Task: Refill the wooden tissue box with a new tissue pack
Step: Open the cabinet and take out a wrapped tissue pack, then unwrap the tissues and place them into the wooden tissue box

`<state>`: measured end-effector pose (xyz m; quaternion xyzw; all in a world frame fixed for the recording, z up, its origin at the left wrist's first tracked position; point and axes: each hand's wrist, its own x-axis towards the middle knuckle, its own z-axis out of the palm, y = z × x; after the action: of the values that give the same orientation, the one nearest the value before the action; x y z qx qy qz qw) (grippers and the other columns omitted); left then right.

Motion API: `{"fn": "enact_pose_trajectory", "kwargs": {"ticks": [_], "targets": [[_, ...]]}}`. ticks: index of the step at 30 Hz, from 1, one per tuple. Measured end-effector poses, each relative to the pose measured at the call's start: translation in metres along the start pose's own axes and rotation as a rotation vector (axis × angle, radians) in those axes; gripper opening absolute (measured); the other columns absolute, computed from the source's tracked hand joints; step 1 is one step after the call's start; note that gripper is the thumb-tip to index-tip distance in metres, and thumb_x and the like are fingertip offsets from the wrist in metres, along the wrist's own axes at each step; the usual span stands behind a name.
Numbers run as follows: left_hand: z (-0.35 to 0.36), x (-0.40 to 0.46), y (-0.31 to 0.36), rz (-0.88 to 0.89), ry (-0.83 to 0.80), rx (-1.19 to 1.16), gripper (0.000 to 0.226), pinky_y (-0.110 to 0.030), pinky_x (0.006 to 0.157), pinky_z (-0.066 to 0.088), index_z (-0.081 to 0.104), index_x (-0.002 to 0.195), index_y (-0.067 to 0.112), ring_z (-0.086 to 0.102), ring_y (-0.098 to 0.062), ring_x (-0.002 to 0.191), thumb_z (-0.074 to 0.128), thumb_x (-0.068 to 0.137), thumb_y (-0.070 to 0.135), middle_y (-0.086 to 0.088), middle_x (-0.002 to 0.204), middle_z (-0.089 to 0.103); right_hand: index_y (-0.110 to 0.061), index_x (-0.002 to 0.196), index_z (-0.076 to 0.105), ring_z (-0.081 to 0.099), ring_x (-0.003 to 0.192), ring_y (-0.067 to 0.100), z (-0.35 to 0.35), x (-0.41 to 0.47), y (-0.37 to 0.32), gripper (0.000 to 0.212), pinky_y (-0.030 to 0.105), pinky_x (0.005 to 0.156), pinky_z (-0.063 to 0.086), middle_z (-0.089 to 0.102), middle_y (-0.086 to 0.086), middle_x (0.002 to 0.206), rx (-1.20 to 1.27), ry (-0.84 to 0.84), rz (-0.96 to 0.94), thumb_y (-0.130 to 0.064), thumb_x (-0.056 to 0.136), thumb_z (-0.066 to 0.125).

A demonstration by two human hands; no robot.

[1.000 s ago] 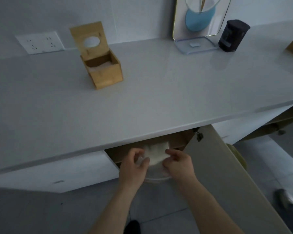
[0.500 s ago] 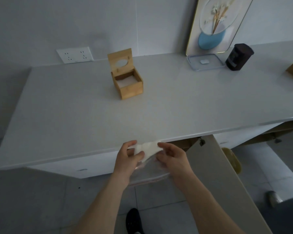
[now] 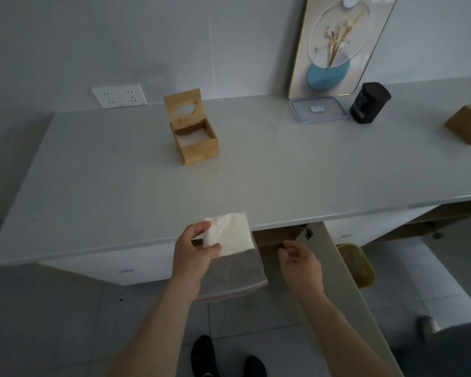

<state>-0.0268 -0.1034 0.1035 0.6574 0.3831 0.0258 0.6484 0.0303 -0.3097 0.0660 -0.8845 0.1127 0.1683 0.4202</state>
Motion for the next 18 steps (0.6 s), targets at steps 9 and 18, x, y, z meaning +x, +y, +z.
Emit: {"fn": "enact_pose_trajectory", "kwargs": {"ticks": [9, 18], "targets": [[0.042, -0.019, -0.020, -0.002, -0.016, -0.025, 0.053, -0.025, 0.067, 0.057, 0.067, 0.120, 0.021, 0.065, -0.023, 0.102, 0.074, 0.077, -0.008, -0.004, 0.116, 0.062, -0.015, 0.154, 0.015, 0.033, 0.143, 0.042, -0.087, 0.032, 0.152, 0.103, 0.056, 0.118, 0.026, 0.037, 0.024, 0.154, -0.457, 0.074, 0.613, -0.067, 0.078, 0.061], [0.047, -0.013, -0.015, -0.001, 0.037, -0.002, 0.051, -0.028, 0.071, 0.060, 0.067, 0.111, 0.027, 0.067, -0.026, 0.105, 0.073, 0.076, -0.010, 0.002, 0.113, 0.062, -0.002, 0.145, 0.032, 0.048, 0.132, 0.044, -0.055, 0.011, 0.155, 0.093, 0.046, 0.108, 0.041, 0.045, 0.026, 0.144, -0.342, -0.071, 0.701, -0.059, 0.081, 0.068]]}}
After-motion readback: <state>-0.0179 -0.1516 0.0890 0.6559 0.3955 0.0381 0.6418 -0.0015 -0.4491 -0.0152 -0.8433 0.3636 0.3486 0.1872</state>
